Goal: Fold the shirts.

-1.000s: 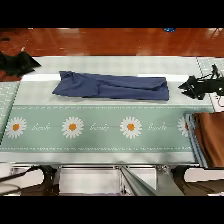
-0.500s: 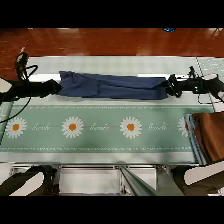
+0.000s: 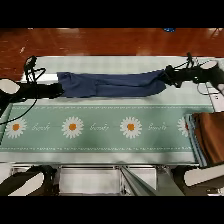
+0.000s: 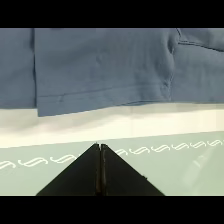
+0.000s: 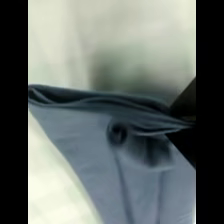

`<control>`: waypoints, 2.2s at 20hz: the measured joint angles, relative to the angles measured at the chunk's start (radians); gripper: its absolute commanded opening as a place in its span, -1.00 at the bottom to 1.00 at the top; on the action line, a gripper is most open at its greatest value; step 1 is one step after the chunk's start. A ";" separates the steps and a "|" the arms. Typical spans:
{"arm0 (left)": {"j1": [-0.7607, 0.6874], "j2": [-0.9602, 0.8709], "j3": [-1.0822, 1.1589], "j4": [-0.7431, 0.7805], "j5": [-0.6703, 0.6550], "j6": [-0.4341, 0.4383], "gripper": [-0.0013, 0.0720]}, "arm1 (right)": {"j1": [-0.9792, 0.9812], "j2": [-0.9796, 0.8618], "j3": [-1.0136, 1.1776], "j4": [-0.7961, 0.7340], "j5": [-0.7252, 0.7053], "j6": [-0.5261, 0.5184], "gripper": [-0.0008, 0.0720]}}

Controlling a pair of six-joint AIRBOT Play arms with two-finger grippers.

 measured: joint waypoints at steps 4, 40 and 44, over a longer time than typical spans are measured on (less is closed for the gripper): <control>-0.065 -0.008 0.002 -0.066 -0.003 0.003 -0.91 | 0.001 0.286 -0.128 -0.164 0.072 0.008 -0.92; -0.125 -0.099 0.414 -0.130 -0.397 0.010 -0.91 | 0.332 0.620 -0.308 0.164 0.005 -0.019 -0.92; -0.065 0.189 0.135 -0.125 -0.289 0.019 -0.91 | 0.481 0.294 -0.095 0.185 -0.079 -0.032 -0.92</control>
